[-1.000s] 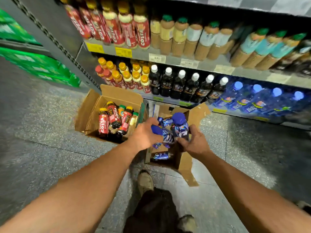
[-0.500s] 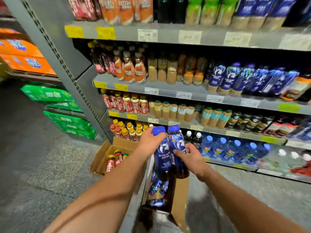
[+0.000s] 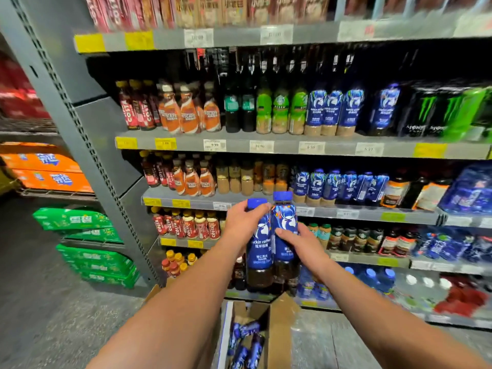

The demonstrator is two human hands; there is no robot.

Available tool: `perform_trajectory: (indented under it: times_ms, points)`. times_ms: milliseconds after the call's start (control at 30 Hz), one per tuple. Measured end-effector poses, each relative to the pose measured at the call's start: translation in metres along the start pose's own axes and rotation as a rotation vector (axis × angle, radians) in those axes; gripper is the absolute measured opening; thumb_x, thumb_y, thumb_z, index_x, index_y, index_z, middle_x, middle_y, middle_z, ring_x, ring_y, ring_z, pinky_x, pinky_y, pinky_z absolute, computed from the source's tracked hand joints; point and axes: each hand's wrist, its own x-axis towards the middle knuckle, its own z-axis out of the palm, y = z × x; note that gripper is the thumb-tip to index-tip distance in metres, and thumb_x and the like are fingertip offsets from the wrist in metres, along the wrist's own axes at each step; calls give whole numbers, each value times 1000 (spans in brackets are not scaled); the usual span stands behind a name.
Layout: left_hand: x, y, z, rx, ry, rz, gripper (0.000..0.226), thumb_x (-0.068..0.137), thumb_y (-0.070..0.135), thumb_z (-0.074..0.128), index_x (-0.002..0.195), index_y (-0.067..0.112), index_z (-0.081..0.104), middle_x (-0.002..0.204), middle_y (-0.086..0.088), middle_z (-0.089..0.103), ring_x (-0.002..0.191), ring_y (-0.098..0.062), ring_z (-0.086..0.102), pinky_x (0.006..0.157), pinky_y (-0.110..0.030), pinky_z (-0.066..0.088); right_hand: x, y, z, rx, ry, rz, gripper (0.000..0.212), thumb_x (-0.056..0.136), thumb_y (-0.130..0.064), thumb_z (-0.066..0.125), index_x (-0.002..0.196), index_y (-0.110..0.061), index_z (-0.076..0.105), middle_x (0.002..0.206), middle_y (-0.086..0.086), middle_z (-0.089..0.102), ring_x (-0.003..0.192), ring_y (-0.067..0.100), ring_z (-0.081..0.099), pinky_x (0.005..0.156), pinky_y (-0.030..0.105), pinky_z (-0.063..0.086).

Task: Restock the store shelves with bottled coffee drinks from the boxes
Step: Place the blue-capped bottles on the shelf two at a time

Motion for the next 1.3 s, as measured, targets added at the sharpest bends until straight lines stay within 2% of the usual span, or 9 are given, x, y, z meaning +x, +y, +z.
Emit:
perform_trajectory:
  times_ms: [133, 333, 400, 467, 600, 700, 833, 1167, 1300]
  points:
    - [14, 29, 12, -83, -10, 51, 9, 83, 22, 72, 81, 21, 64, 75, 0, 71, 61, -11, 67, 49, -18, 53, 11, -34, -8, 23, 18, -49, 37, 85, -18, 68, 119, -9, 57, 110, 10, 71, 99, 28, 68, 89, 45, 54]
    - [49, 66, 27, -98, -49, 96, 11, 78, 23, 76, 83, 17, 68, 84, -8, 74, 81, -26, 71, 75, -38, 59, 35, -78, -14, 16, 103, -125, 74, 57, -41, 78, 119, -7, 57, 109, 11, 71, 98, 29, 69, 91, 50, 52]
    - [65, 78, 30, -98, -73, 111, 10, 79, 24, 76, 82, 18, 69, 83, -6, 74, 78, -23, 70, 70, -32, 57, 44, -91, -15, 22, 144, -133, 67, 62, -37, 77, 117, -6, 57, 108, 12, 71, 97, 30, 69, 91, 48, 53]
    - [80, 88, 35, -83, -97, 117, 10, 78, 26, 76, 81, 19, 69, 84, -5, 74, 77, -20, 70, 69, -30, 56, 52, -104, -17, 29, 177, -147, 42, 77, -22, 74, 113, -6, 60, 106, 14, 71, 97, 31, 69, 89, 46, 54]
    - [104, 104, 51, -115, -178, 134, 9, 74, 25, 78, 77, 19, 71, 84, -8, 75, 83, -27, 71, 80, -43, 58, 63, -123, -27, 36, 256, -182, 24, 86, -15, 67, 109, -8, 61, 103, 11, 72, 94, 27, 70, 85, 42, 55]
    - [115, 109, 67, -148, -240, 147, 8, 76, 21, 77, 80, 17, 71, 85, -9, 74, 77, -24, 70, 75, -39, 58, 67, -132, -38, 16, 286, -229, 9, 87, -9, 64, 95, -12, 67, 96, 9, 74, 84, 22, 71, 81, 38, 55]
    - [125, 118, 93, -165, -297, 149, 8, 80, 19, 75, 79, 19, 67, 77, -3, 72, 66, -15, 67, 61, -26, 54, 76, -139, -62, 45, 350, -220, 26, 85, -13, 67, 110, -6, 62, 102, 10, 73, 91, 25, 71, 87, 43, 55]
    - [174, 136, 191, -168, -219, 195, 10, 76, 24, 77, 80, 19, 69, 87, -10, 74, 82, -29, 71, 78, -44, 58, 129, -183, -174, 65, 352, -271, 27, 84, -10, 67, 109, -1, 62, 98, 16, 73, 81, 26, 70, 67, 33, 55]
    - [199, 145, 237, -163, -133, 207, 11, 78, 26, 76, 80, 20, 67, 84, -7, 73, 77, -25, 69, 72, -36, 56, 166, -198, -231, 12, 340, -287, 26, 79, -8, 72, 102, 1, 65, 95, 15, 72, 75, 22, 68, 72, 35, 56]
